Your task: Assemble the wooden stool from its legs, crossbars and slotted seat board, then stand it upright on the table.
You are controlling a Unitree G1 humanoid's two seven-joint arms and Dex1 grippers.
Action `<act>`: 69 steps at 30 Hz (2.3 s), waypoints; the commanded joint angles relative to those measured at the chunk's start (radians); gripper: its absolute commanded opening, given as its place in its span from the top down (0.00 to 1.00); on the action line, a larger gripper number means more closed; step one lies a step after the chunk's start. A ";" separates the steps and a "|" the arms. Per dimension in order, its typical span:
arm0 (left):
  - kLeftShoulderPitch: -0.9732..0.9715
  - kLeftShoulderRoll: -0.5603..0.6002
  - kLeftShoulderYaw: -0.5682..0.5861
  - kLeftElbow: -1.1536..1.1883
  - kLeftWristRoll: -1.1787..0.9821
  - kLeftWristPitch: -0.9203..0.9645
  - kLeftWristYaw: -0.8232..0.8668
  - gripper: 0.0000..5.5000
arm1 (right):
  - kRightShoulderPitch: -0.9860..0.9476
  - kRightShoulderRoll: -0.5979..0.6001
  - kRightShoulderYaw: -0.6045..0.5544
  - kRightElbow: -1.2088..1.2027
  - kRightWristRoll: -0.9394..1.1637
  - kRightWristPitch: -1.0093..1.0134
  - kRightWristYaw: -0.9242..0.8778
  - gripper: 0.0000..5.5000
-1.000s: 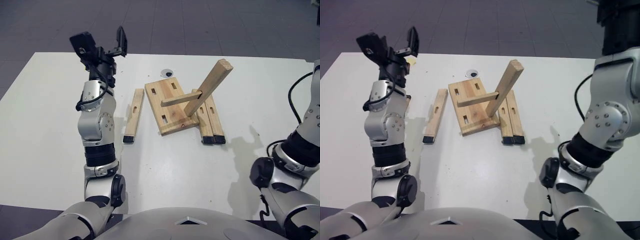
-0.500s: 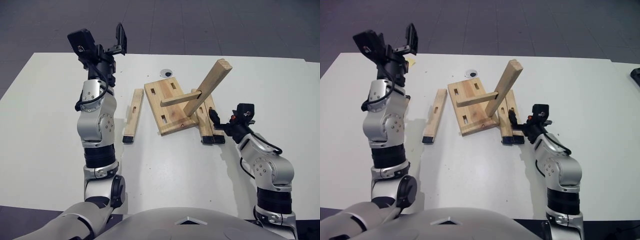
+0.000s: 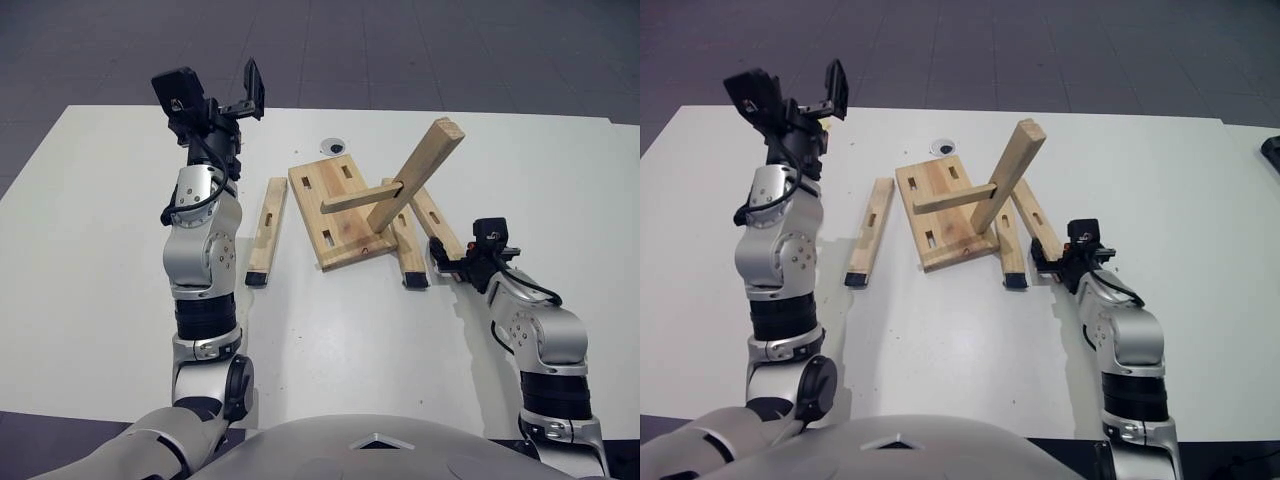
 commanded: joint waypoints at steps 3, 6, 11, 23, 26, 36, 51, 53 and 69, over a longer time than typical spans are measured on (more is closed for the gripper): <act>0.005 0.000 -0.005 -0.003 0.013 0.018 0.007 0.02 | -0.040 -0.028 0.058 0.023 -0.015 0.054 0.078 0.10; 0.006 -0.003 -0.011 -0.004 0.015 0.046 0.013 0.02 | -0.062 -0.037 0.062 0.043 -0.004 0.118 0.113 0.18; 0.009 -0.015 -0.017 -0.011 0.018 0.084 0.035 0.02 | -0.116 -0.021 0.021 0.083 0.021 0.239 0.119 0.31; 0.017 -0.034 -0.013 -0.010 0.027 0.139 0.085 0.02 | -0.188 -0.086 0.055 0.051 0.008 0.302 0.191 0.62; 0.018 -0.039 -0.010 0.005 0.028 0.155 0.092 0.02 | -0.192 -0.065 0.017 0.079 0.019 0.274 0.202 0.63; 0.019 -0.019 0.123 0.023 -0.039 0.187 0.116 0.02 | -0.339 -0.056 -0.270 0.067 0.037 -0.073 0.133 0.63; -0.320 0.084 0.078 -0.154 -0.674 0.271 -0.263 0.02 | -0.657 0.030 -0.048 -0.024 0.086 -0.529 0.306 0.63; -0.334 0.083 0.042 -0.127 -0.652 0.278 -0.256 0.02 | -0.637 0.055 -0.007 -0.061 0.093 -0.528 0.312 0.63; -0.409 0.089 0.055 -0.073 -0.769 0.322 -0.224 0.02 | -0.449 0.074 0.166 -0.147 -0.013 -0.551 0.332 0.63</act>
